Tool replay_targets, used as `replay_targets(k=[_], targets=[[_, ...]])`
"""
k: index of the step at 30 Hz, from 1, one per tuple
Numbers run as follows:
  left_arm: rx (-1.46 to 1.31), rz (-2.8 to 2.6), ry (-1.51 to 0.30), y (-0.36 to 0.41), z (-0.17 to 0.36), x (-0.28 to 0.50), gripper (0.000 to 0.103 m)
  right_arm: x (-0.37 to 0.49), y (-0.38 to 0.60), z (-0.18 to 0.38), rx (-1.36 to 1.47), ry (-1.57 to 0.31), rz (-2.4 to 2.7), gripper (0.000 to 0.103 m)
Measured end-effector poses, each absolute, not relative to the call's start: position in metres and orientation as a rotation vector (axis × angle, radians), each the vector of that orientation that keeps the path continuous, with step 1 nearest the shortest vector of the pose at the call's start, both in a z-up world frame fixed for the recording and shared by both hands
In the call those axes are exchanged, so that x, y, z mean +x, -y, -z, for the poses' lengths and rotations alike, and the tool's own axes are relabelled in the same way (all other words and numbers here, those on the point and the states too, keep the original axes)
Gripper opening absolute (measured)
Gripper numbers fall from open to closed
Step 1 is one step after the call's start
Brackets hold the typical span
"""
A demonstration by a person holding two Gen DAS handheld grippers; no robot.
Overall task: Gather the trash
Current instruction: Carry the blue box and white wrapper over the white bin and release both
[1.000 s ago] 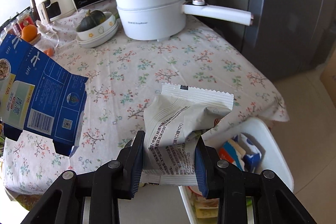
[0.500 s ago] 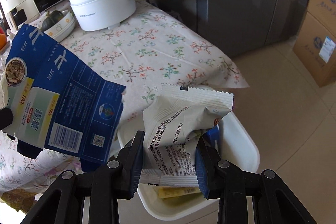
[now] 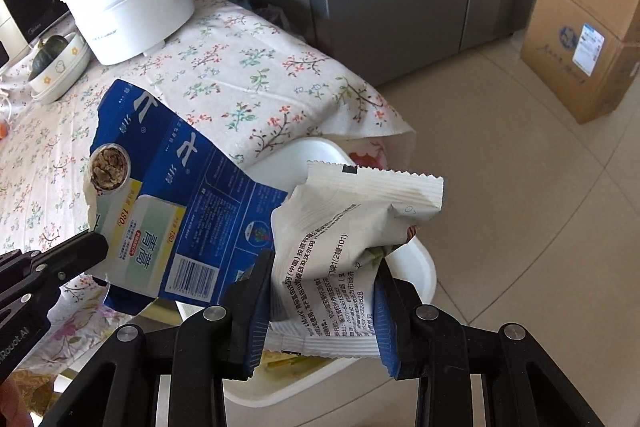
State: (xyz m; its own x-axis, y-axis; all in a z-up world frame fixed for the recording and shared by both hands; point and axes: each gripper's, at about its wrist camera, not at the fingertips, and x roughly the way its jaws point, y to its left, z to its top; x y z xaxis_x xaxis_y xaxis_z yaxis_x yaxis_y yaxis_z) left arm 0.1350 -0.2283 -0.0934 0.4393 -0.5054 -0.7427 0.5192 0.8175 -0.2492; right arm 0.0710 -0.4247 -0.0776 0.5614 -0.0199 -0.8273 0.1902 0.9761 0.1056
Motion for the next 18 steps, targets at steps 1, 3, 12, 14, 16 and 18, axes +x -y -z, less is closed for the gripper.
replay_targets(k=[1, 3, 12, 14, 16, 18], targets=[[0.018, 0.635, -0.922, 0.228, 0.096, 0.137, 0.0, 0.071, 0.425, 0.078, 0.191, -0.971, 0.125, 0.04], [0.022, 0.62, -0.94, 0.226, 0.1, 0.142, 0.002, 0.072, 0.426, 0.078, 0.19, -0.975, 0.123, 0.04], [0.021, 0.425, -0.95, 0.194, 0.095, 0.149, 0.074, 0.075, 0.42, 0.079, 0.185, -0.98, 0.105, 0.041], [0.024, 0.406, -0.951, 0.186, 0.092, 0.149, 0.075, 0.076, 0.416, 0.079, 0.179, -0.983, 0.1, 0.041], [0.031, 0.384, -0.947, 0.179, 0.089, 0.146, 0.079, 0.078, 0.412, 0.079, 0.175, -0.984, 0.095, 0.041], [0.039, 0.366, -0.945, 0.172, 0.086, 0.143, 0.08, 0.079, 0.409, 0.079, 0.173, -0.986, 0.088, 0.041]])
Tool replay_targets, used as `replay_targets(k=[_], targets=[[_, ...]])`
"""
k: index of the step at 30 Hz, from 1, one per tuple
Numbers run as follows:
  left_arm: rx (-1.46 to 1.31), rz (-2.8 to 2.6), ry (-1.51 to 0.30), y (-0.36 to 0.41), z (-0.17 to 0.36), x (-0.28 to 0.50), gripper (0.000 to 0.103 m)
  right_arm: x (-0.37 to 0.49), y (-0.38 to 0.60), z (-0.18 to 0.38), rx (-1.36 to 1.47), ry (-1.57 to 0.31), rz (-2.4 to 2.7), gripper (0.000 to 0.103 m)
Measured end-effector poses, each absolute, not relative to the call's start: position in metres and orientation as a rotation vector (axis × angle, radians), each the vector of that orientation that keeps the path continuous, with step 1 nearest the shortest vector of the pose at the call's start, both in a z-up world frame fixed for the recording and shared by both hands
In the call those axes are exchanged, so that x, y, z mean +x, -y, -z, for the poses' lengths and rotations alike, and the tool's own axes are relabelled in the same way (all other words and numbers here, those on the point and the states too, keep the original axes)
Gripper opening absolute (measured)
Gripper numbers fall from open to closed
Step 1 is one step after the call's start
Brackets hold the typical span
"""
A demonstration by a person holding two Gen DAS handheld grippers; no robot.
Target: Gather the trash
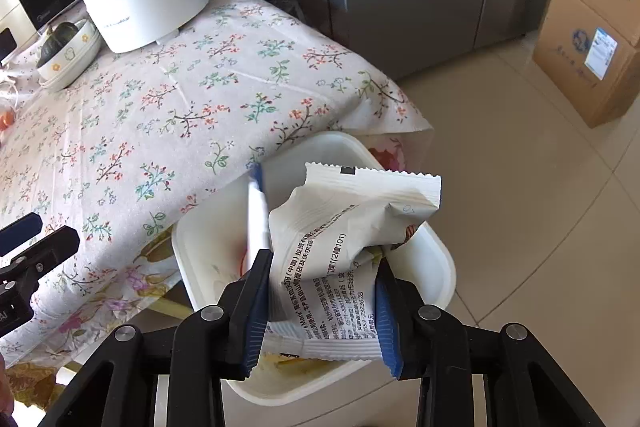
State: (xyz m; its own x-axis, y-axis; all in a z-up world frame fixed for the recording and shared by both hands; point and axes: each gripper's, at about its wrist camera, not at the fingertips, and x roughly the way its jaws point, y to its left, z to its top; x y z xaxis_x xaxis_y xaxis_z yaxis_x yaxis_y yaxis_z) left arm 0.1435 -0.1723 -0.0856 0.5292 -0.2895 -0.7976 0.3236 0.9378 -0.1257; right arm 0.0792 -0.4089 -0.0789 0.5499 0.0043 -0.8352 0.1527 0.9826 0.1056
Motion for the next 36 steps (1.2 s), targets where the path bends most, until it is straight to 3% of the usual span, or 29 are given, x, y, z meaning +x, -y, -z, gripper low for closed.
replay_targets(k=[10, 13, 14, 18, 27, 31, 34, 36], targets=[[0.082, 0.285, -0.917, 0.139, 0.074, 0.128, 0.087, 0.09, 0.386, 0.08, 0.156, -0.997, 0.06, 0.045], [0.084, 0.256, -0.913, 0.129, 0.072, 0.126, 0.09, 0.094, 0.381, 0.081, 0.161, -1.004, 0.067, 0.071], [0.083, 0.245, -0.912, 0.125, 0.071, 0.125, 0.09, 0.094, 0.38, 0.081, 0.164, -0.999, 0.071, 0.076], [0.084, 0.199, -0.896, 0.113, 0.067, 0.121, 0.1, 0.094, 0.377, 0.076, 0.175, -0.986, 0.066, 0.078], [0.11, 0.149, -0.858, 0.099, 0.05, 0.093, 0.102, 0.073, 0.357, 0.052, 0.101, -0.907, 0.072, 0.082], [0.101, 0.112, -0.828, 0.09, 0.038, 0.07, 0.102, 0.051, 0.343, 0.031, 0.049, -0.815, 0.06, 0.089], [0.068, 0.083, -0.803, 0.08, 0.027, 0.05, 0.102, 0.029, 0.331, 0.018, 0.031, -0.75, 0.048, 0.102], [0.054, 0.063, -0.776, 0.075, 0.019, 0.036, 0.102, 0.014, 0.324, 0.01, 0.024, -0.706, 0.034, 0.102]])
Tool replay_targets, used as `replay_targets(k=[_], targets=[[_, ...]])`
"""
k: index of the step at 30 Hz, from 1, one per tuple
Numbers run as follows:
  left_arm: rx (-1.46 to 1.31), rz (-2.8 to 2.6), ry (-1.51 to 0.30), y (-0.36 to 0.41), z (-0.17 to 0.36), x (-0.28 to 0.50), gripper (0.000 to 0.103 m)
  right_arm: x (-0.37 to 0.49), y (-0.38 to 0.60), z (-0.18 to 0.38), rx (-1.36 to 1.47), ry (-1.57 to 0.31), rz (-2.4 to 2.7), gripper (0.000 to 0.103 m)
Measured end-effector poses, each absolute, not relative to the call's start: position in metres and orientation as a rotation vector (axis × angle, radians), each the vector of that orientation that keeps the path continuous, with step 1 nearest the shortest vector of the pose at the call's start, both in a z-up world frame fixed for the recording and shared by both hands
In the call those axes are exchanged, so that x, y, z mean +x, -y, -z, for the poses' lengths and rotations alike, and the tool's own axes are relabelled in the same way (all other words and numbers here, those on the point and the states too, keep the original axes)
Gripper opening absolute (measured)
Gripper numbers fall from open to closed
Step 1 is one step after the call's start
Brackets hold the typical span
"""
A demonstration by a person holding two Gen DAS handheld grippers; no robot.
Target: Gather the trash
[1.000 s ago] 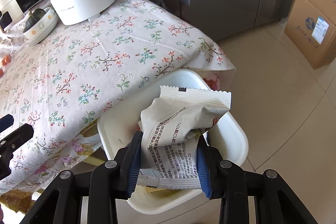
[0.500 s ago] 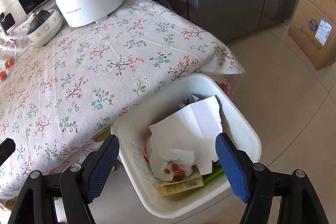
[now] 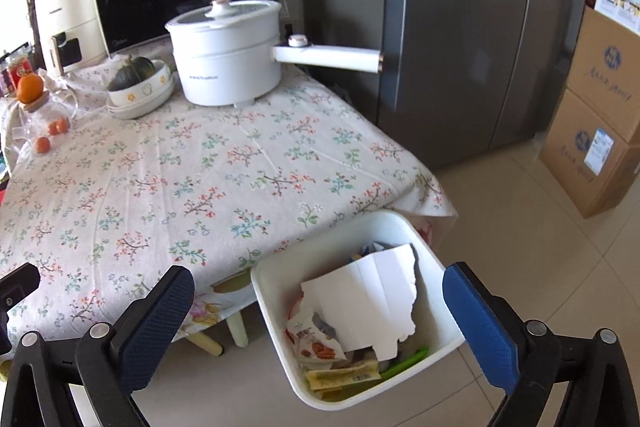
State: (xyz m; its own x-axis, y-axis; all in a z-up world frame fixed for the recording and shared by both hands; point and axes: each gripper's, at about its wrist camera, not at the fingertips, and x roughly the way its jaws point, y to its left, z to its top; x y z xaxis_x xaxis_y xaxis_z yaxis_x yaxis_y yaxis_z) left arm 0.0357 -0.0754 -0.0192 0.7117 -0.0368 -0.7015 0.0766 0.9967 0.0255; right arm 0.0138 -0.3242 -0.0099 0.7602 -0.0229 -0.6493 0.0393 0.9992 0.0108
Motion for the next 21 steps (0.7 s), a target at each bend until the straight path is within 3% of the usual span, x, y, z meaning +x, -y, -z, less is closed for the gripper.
replay_targets(k=[11, 21], targets=[[0.048, -0.019, -0.624, 0.061, -0.01, -0.031, 0.103, -0.041, 0.282, -0.009, -0.063, -0.571, 0.025, 0.102], [0.056, -0.029, -0.543, 0.059, -0.02, -0.046, 0.103, -0.047, 0.27, -0.014, -0.074, -0.503, 0.029, 0.102]])
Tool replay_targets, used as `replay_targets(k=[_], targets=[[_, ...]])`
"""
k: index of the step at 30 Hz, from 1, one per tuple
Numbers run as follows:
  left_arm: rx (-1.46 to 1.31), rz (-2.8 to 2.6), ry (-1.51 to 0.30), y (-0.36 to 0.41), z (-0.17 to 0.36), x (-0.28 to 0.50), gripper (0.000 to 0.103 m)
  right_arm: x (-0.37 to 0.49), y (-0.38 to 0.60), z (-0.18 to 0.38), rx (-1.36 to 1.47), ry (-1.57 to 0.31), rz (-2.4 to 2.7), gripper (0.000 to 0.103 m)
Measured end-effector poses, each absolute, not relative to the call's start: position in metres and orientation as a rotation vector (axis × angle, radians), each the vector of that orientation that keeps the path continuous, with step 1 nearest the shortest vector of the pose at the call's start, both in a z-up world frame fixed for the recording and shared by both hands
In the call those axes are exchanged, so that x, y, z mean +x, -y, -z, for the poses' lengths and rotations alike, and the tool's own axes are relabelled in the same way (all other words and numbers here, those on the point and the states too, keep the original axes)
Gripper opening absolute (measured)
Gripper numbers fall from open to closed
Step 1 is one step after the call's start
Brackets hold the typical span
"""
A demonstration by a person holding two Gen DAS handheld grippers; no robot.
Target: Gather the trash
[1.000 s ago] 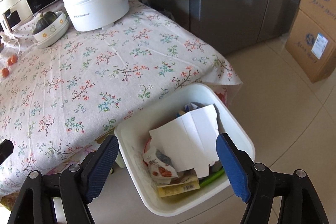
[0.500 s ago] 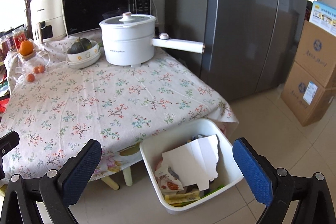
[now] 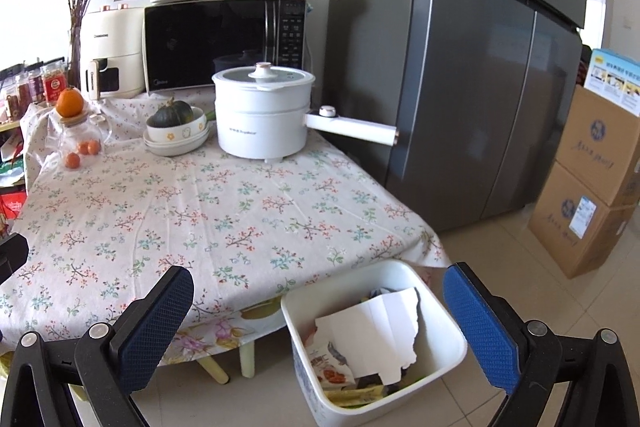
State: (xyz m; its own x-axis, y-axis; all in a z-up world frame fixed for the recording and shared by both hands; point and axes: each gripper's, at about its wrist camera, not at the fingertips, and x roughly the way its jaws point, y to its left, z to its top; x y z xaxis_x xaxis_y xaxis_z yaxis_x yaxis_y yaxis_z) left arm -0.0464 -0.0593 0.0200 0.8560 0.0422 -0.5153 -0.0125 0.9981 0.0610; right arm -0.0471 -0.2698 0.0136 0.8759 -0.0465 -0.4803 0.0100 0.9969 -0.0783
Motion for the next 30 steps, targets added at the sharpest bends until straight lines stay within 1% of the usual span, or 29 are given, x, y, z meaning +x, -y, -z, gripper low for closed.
replay_targets(k=[16, 30], targets=[[-0.009, 0.077, -0.582, 0.066, -0.013, -0.038, 0.103, -0.053, 0.274, -0.015, -0.069, -0.489, 0.053, 0.102], [-0.038, 0.121, -0.576, 0.068, -0.011, -0.035, 0.103, -0.055, 0.277, -0.015, -0.067, -0.488, 0.074, 0.102]])
